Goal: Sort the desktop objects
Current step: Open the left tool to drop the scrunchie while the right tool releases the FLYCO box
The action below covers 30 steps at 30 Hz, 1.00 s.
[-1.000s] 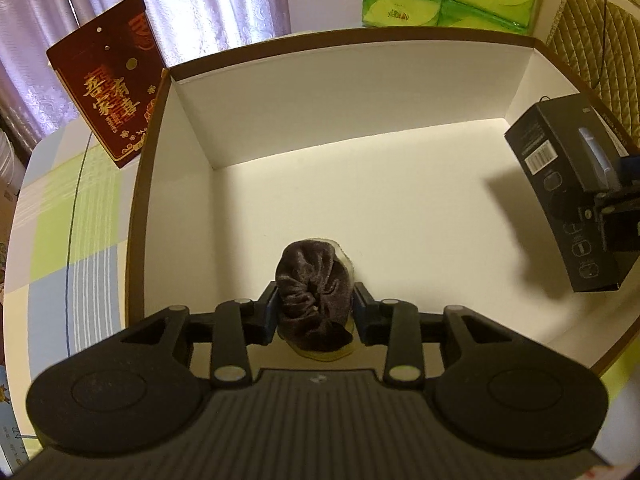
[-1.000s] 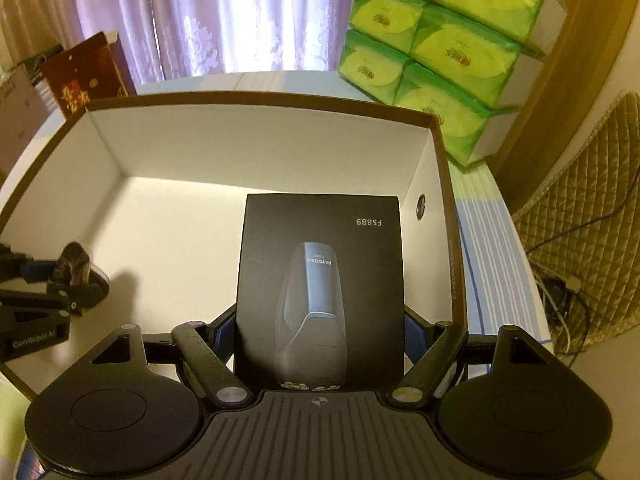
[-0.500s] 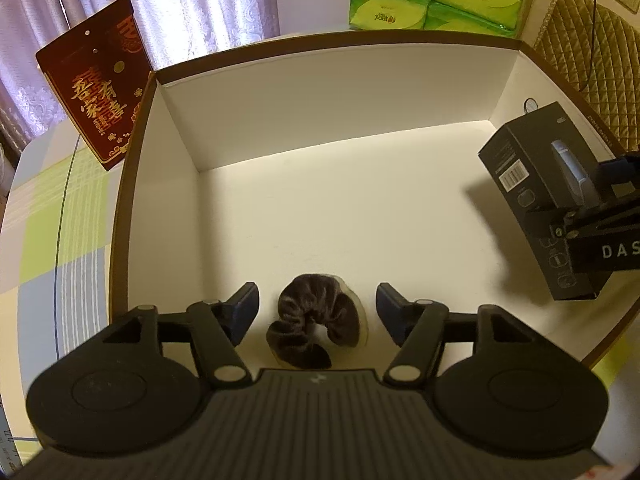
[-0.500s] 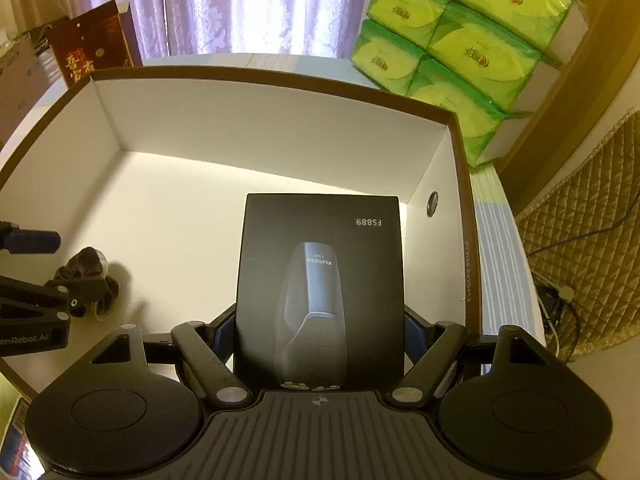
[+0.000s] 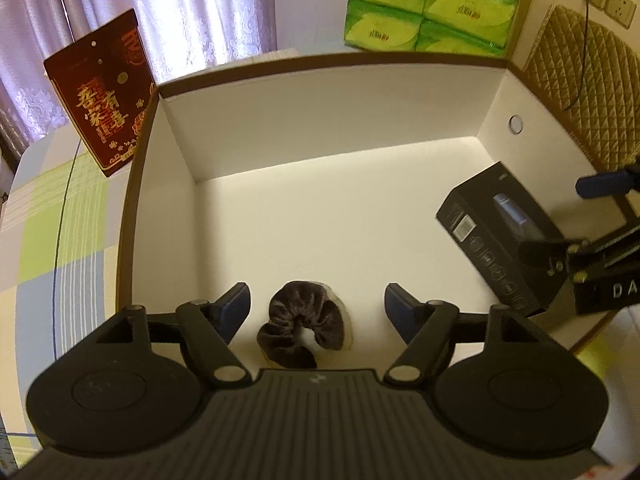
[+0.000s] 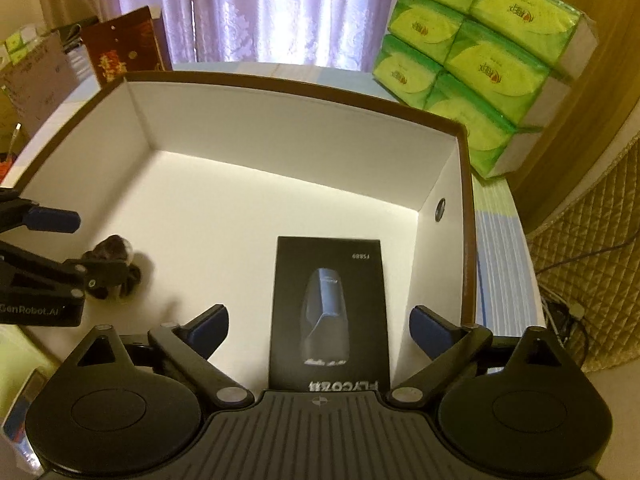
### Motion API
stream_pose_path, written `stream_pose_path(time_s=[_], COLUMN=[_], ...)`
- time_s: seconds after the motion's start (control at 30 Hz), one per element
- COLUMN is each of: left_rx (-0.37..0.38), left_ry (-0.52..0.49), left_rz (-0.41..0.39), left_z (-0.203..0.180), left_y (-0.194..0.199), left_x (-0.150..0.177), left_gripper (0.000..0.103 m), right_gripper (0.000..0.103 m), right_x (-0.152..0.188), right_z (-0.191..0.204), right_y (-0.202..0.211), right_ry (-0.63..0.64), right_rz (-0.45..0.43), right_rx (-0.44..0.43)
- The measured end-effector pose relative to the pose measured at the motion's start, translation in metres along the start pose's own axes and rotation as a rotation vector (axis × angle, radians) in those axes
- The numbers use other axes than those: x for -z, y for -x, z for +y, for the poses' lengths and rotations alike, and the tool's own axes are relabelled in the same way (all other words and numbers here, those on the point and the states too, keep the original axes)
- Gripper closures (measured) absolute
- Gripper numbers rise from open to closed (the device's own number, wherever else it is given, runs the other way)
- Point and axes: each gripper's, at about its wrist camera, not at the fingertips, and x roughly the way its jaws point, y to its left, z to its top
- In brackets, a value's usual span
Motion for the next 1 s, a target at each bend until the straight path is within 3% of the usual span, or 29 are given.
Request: stream_pose_path(time_s=[0.17, 1.0], left_rx=[-0.023, -0.076], left_ry=[0.007, 0.093], left_rz=[-0.033, -0.115], left_z=[-0.007, -0.015], left_y=[0.018, 0.106], left_x=[0.002, 0.025], left_gripper=[0.016, 0.013], right_gripper=[0.002, 0.002], right_x=[0.006, 0.028], right_z=[0.002, 0.011], right_y=[0.014, 0.086], right_ry=[-0.011, -0.111], right_rz=[-0.025, -0.133], right_rx=[-0.012, -0.031])
